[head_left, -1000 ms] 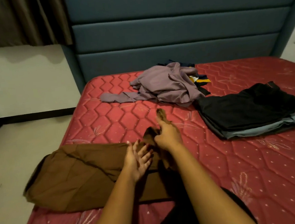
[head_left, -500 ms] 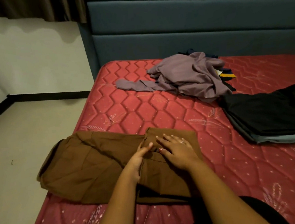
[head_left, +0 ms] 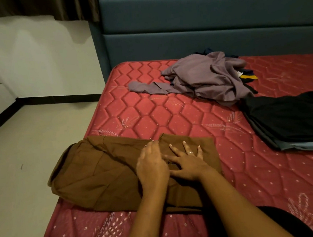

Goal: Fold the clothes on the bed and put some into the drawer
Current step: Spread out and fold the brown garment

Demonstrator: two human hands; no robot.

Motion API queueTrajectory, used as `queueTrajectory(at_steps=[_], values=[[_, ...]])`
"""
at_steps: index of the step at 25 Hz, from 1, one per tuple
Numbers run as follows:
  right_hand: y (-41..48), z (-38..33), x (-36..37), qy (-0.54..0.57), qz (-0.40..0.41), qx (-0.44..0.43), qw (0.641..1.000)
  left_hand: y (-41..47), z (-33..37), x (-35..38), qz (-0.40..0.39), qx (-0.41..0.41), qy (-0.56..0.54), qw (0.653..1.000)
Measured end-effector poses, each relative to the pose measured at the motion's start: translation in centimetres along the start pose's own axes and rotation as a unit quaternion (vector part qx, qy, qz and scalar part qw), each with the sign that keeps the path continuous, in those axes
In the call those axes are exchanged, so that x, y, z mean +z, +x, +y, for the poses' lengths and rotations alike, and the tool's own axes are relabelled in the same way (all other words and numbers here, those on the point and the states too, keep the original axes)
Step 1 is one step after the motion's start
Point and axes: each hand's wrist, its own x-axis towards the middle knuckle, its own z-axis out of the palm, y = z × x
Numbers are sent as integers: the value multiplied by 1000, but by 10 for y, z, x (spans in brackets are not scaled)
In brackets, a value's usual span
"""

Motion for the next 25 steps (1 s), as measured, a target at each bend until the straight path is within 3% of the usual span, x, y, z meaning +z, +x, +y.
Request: queueTrajectory(at_steps=[2, 4, 10, 20, 25], values=[[6, -2, -2, -17, -3, -15, 1000, -4, 12, 7, -84, 37, -11, 996], [13, -5, -1, -32, 7, -26, 999, -11, 8, 22, -198, 2, -9, 980], [42, -6, 8, -56, 23, -5, 998, -20, -11, 44, -128, -46, 53, 989], [90, -5, 0, -28, 72, -25, 997, -21, -7, 50, -144, -78, 91, 982], [84, -1, 2, 4, 102, 100, 990, -18, -4, 43, -186, -77, 107, 974]])
